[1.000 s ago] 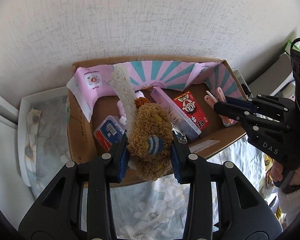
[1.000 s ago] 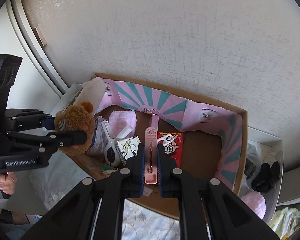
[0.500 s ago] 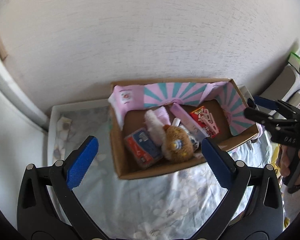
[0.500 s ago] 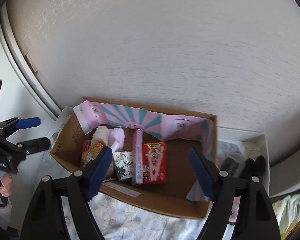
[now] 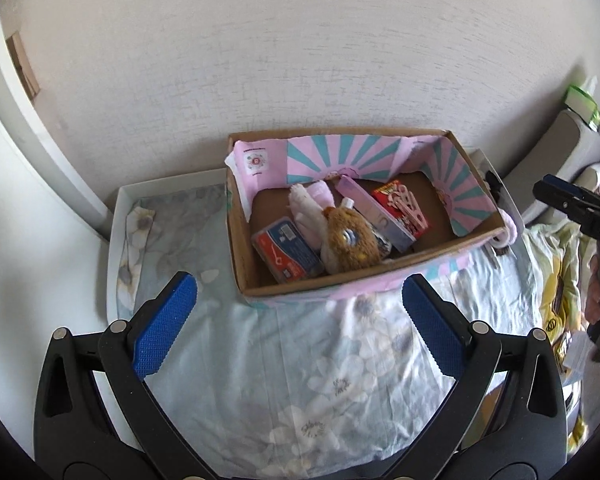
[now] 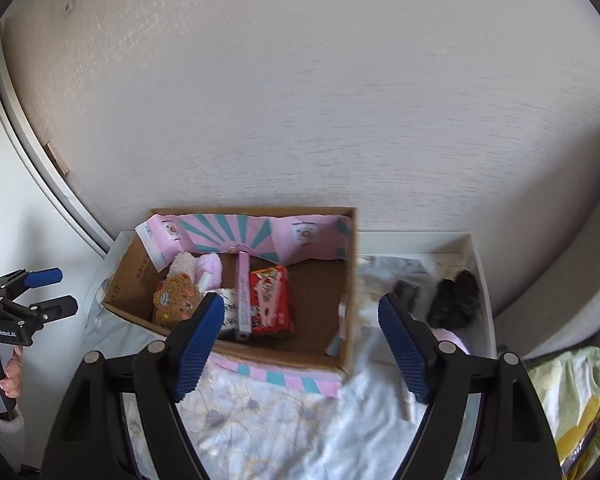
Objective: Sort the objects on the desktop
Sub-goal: 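Move both tools back toward the tape roll and black pouch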
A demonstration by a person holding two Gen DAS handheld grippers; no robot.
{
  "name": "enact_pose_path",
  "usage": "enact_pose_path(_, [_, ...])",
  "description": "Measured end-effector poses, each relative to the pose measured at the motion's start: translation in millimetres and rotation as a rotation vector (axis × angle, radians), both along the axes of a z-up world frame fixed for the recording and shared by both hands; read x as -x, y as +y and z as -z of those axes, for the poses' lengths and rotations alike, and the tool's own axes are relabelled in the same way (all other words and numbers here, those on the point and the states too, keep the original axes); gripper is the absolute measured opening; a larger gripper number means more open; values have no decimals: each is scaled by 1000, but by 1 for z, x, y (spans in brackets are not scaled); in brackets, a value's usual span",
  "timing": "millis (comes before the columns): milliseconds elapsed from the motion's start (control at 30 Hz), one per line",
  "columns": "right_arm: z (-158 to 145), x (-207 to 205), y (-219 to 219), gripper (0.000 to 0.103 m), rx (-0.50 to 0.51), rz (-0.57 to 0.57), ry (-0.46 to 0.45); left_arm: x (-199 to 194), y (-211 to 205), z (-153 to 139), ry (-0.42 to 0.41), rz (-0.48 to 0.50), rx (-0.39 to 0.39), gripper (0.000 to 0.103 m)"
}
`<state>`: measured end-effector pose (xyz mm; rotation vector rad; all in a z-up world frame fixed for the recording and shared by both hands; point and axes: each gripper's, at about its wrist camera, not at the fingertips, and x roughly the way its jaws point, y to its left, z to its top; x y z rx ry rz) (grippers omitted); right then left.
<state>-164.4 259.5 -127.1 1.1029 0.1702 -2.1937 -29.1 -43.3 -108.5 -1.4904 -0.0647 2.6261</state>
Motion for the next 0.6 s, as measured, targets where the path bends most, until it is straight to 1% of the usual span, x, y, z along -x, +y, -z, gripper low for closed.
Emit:
enact_pose_path(200, [-16,-19,35,76,-17,34,40,-17,11,-10,13,25,26,103])
enact_pose_path(367, [-29,-32,62,76,-38,58,82,-28,22,-28,55,60,16,103])
enact_pose_path(467, [-36,-39,80,76,-52,68,107,-31,36,-37,76,99,20,103])
enact_pose_path(600, [-41,-45,101,76,-81,80,136,-35,66,-46,103,169,39,103])
